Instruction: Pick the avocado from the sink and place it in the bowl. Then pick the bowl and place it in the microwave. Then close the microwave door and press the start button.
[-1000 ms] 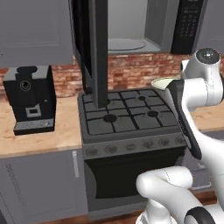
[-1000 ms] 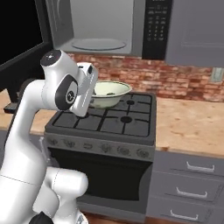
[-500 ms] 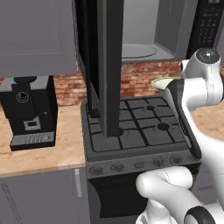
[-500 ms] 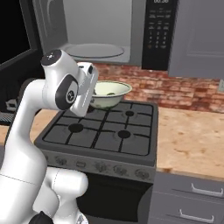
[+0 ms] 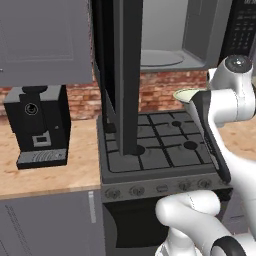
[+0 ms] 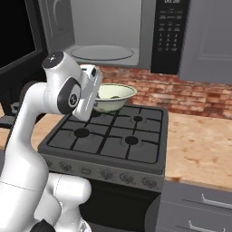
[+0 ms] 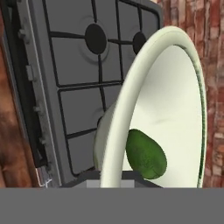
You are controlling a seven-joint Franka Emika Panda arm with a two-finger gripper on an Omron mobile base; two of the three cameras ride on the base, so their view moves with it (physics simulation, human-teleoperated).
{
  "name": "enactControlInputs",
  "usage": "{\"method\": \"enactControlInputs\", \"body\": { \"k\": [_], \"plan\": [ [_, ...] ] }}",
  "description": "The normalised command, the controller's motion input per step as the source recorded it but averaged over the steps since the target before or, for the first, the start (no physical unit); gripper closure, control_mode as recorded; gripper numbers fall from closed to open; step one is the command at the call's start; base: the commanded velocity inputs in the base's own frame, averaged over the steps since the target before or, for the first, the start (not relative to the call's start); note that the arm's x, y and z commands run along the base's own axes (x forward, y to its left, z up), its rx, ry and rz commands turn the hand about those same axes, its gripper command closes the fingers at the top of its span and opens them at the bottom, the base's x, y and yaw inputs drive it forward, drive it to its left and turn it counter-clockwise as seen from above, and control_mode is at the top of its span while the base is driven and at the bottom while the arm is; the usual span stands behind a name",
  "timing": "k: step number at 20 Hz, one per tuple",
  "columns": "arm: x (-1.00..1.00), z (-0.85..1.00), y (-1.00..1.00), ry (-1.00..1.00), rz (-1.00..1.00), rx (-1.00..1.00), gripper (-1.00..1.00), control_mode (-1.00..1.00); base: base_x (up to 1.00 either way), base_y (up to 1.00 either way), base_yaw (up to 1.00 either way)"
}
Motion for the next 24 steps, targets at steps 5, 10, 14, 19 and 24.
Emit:
{"method": "enactControlInputs", "body": {
  "k": [5,10,14,19,24],
  "plan": [
    [0.0,0.11,0.22,-0.06,0.02,0.0,1.0,-1.0,0.0,0.0,0.0],
    [0.0,0.67,0.36,-0.14,0.0,0.0,1.0,-1.0,0.0,0.0,0.0],
    [0.25,0.78,0.33,-0.1,0.0,0.0,1.0,-1.0,0.0,0.0,0.0],
    [0.95,0.62,0.06,0.0,0.0,0.0,1.0,-1.0,0.0,0.0,0.0],
    [1.0,0.11,0.0,0.0,0.0,0.0,1.0,-1.0,0.0,0.0,0.0]
  ]
}}
